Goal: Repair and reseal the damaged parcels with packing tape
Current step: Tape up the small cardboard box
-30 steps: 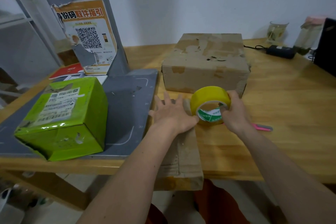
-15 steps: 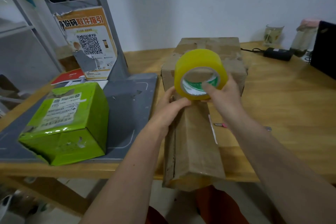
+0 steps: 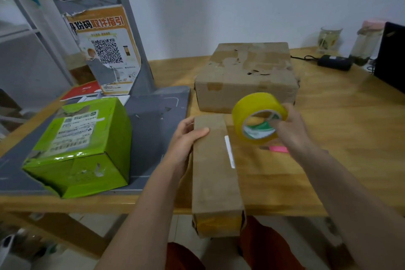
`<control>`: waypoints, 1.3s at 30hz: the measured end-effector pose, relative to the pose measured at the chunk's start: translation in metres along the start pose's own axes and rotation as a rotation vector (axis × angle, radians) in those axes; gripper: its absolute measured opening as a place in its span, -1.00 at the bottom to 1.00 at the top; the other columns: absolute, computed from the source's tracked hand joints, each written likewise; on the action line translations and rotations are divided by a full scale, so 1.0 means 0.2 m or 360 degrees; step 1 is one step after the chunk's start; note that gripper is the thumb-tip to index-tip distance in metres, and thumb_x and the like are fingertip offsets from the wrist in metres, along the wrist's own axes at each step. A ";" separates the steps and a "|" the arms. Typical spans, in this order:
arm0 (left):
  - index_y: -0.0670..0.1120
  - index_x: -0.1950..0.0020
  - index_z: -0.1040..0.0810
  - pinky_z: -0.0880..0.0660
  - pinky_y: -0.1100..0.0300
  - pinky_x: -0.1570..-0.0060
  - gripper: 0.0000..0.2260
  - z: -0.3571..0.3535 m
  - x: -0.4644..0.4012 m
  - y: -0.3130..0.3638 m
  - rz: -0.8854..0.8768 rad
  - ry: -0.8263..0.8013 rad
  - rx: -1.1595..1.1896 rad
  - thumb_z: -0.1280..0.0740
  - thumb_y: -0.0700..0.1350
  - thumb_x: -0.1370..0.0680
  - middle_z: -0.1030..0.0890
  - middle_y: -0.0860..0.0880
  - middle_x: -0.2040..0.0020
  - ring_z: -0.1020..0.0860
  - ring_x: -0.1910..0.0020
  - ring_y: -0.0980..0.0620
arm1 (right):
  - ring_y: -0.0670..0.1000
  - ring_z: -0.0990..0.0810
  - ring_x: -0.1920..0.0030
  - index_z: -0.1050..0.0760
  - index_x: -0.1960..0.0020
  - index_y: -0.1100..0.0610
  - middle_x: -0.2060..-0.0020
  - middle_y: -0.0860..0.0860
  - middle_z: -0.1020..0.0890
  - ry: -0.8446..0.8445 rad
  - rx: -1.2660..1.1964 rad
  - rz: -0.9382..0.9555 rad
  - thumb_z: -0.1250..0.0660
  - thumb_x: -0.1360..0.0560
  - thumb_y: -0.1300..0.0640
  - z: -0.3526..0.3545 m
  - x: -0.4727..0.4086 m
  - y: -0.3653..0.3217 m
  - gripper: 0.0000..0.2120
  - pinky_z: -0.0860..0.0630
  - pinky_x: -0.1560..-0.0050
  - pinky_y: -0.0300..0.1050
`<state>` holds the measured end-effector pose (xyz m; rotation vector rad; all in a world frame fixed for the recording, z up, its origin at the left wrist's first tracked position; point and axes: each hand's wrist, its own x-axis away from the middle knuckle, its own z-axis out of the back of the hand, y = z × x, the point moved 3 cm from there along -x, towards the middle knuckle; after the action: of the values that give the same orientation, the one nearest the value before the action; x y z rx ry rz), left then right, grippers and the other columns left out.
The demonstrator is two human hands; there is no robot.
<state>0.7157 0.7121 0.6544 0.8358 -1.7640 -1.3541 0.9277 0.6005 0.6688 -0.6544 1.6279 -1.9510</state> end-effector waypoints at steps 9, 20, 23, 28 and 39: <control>0.02 -0.41 -0.39 -0.48 0.44 0.28 -0.58 -0.03 0.06 -0.02 -0.0289 0.0197 -0.0082 -0.32 -0.19 -0.56 -0.52 0.09 -0.10 -0.54 0.00 0.13 | 0.19 -0.50 -0.14 -0.36 -0.28 0.15 -0.14 0.15 -0.50 -0.0160 -0.0188 -0.0179 -0.24 -0.55 0.36 -0.09 -0.04 0.10 -0.67 -0.59 0.32 0.03; 0.35 -0.14 -0.44 -0.35 -0.02 -0.32 -0.74 -0.13 0.19 -0.08 -0.0470 0.0403 -0.0439 -0.25 0.11 -0.47 -0.34 0.04 -0.22 -0.38 -0.18 0.15 | 0.14 -0.52 -0.02 -0.44 -0.02 0.16 0.04 0.14 -0.55 -0.0132 0.0067 0.0018 -0.27 -0.48 0.45 -0.16 -0.13 0.07 -0.77 -0.52 -0.10 0.14; 0.33 -0.12 -0.44 -0.34 0.11 -0.19 -0.74 -0.13 0.20 -0.08 -0.0485 0.0393 -0.0487 -0.22 0.13 -0.44 -0.32 0.04 -0.20 -0.36 -0.13 0.24 | 0.20 -0.54 -0.02 -0.48 0.00 0.17 0.08 0.16 -0.56 -0.0020 0.0327 0.0079 -0.25 -0.48 0.45 -0.10 -0.18 0.06 -0.78 -0.53 -0.08 0.17; 0.35 -0.09 -0.38 -0.31 0.10 -0.19 -0.80 -0.14 0.25 -0.11 -0.0528 0.0457 -0.0487 -0.24 0.08 -0.53 -0.29 0.12 -0.14 -0.33 -0.12 0.26 | 0.24 -0.54 -0.09 -0.54 -0.12 0.20 -0.04 0.21 -0.60 0.0035 0.0658 0.0169 -0.23 -0.51 0.40 -0.07 -0.23 0.07 -0.75 -0.49 0.00 0.04; 0.07 -0.23 -0.49 -0.36 0.07 -0.25 -0.68 -0.19 0.14 0.28 -0.0407 0.0135 -0.1741 -0.38 0.08 -0.50 -0.38 0.03 -0.26 -0.33 -0.30 0.03 | 0.23 -0.52 -0.11 -0.49 -0.13 0.27 -0.10 0.22 -0.57 0.0006 0.0762 0.0232 -0.27 -0.56 0.25 -0.03 -0.20 0.10 -0.83 -0.44 -0.01 0.04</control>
<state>0.7321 0.6832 0.7205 0.4622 -0.6279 -2.0688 0.9558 0.6282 0.6473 -0.3317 1.1069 -2.1192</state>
